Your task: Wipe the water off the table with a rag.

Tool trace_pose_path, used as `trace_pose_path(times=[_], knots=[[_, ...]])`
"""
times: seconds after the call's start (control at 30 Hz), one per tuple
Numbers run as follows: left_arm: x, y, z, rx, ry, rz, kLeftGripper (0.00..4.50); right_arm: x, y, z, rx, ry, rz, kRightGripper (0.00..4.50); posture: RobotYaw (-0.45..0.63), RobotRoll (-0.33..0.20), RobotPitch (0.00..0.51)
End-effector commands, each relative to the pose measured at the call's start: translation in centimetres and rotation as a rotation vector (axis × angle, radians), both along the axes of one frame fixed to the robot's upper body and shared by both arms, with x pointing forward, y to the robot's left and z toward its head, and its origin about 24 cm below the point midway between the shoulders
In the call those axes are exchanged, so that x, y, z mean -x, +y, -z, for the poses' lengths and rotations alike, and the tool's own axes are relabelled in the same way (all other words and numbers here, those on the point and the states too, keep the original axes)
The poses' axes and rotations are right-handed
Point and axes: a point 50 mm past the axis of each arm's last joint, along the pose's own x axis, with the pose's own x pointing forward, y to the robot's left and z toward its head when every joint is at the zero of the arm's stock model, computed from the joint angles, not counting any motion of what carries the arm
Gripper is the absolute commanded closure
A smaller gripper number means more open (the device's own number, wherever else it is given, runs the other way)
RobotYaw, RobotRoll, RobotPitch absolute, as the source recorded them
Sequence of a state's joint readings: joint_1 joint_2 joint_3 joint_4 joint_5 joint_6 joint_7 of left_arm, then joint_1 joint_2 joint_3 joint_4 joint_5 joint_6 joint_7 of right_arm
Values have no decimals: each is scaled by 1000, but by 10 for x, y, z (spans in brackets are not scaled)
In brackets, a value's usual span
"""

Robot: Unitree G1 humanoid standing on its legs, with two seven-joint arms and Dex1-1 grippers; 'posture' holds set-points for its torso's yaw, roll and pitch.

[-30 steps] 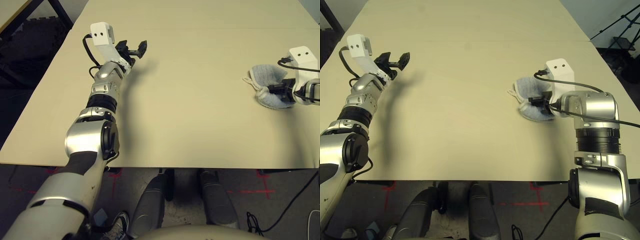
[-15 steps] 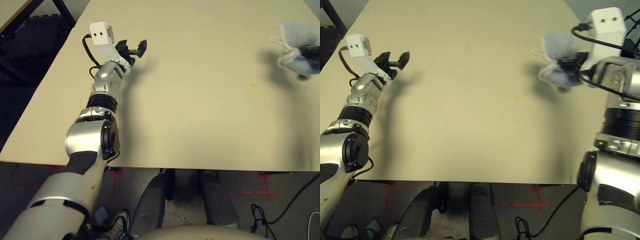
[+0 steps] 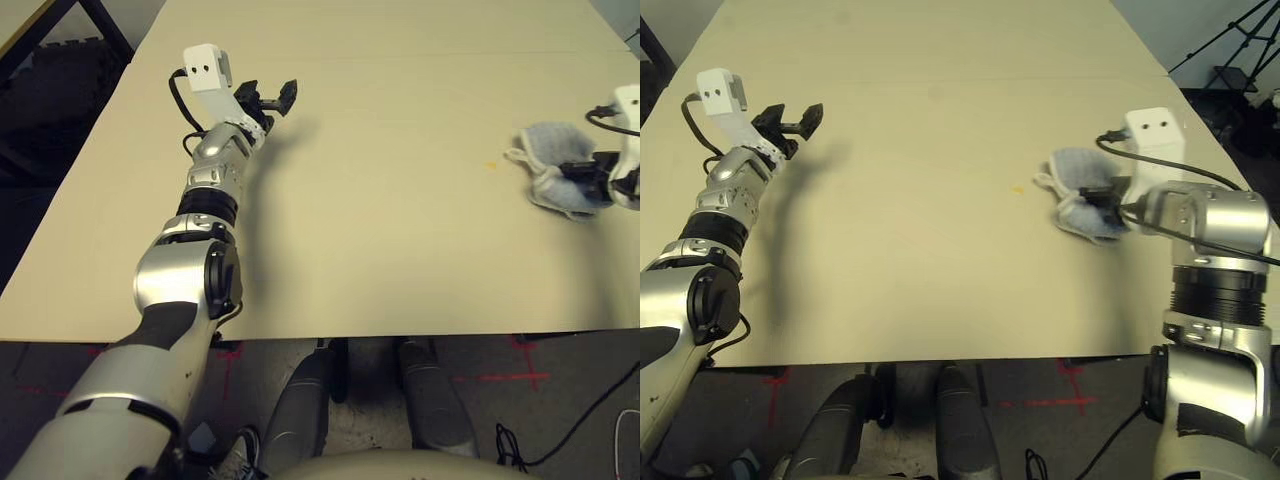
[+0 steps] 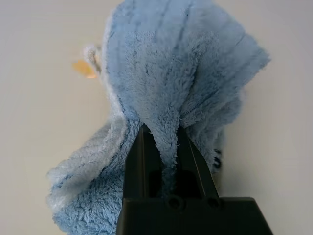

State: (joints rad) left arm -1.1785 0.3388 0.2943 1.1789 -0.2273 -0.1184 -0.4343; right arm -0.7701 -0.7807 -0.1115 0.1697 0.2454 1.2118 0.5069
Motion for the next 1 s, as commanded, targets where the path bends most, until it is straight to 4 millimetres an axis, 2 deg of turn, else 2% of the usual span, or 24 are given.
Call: trace_pose_path(times=[0.03,0.23,0.5,0.7,0.8,1.0], knots=[[0,1,4,4,20,0,0,-2,10,12,8,63,-68,4404,-160,0,258],[0,3,4,5,18,-2,0,-17,32,7,22,71,-176,4404,-148,0,259],[1,6,4,10,16,-8,0,-42,44,-6,36,22,-215,4405,-130,0,259],[2,9,5,12,17,-17,0,-49,61,-14,-10,-27,-256,4405,-115,0,259],[2,8,5,13,16,-18,0,-49,52,-12,-3,-29,-219,4405,-117,0,258],[1,7,4,14,13,-16,0,-36,4,5,68,7,-64,4405,-120,0,257]])
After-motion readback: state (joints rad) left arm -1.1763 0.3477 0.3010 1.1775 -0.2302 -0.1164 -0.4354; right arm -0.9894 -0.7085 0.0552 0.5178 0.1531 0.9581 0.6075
